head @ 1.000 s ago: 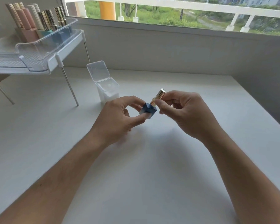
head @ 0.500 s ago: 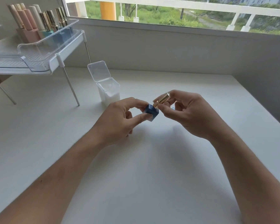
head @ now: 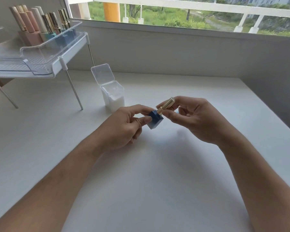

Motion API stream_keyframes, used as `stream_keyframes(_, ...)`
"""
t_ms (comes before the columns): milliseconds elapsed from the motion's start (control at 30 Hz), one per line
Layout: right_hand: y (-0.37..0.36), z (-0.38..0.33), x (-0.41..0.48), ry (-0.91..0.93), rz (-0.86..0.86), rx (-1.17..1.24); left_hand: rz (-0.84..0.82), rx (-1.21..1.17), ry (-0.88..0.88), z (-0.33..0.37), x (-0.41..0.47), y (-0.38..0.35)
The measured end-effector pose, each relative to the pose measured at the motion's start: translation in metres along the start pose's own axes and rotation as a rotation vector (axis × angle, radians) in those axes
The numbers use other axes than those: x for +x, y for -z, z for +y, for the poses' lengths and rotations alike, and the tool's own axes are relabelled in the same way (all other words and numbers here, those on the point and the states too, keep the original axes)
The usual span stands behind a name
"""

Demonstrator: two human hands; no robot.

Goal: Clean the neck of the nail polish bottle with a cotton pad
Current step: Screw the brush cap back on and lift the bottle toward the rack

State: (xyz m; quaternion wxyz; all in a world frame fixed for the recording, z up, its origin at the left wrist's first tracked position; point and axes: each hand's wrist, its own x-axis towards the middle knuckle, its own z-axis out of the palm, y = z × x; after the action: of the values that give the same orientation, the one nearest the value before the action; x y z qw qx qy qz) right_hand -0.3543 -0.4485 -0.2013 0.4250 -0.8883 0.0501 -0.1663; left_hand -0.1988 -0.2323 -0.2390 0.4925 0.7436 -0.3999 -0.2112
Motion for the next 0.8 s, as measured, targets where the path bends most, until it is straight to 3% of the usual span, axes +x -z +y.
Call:
stream_keyframes(100, -0.001, 0.001, 0.000, 0.008, -0.038, 0.038, -0.045, -0.036, 0.015, -0.001, -0.001, 0.004)
stream_keyframes(400, -0.018, 0.001, 0.000, -0.092, 0.156, -0.181, -0.004, 0.042, -0.072, 0.003, -0.004, -0.004)
stream_keyframes(633, -0.003, 0.000, -0.001, -0.068, 0.047, -0.011, 0.076, 0.039, -0.054, 0.000, -0.001, 0.001)
stream_keyframes(800, -0.005, 0.004, 0.001, -0.076, 0.080, -0.005, 0.108, 0.045, -0.090, 0.001, -0.002, 0.000)
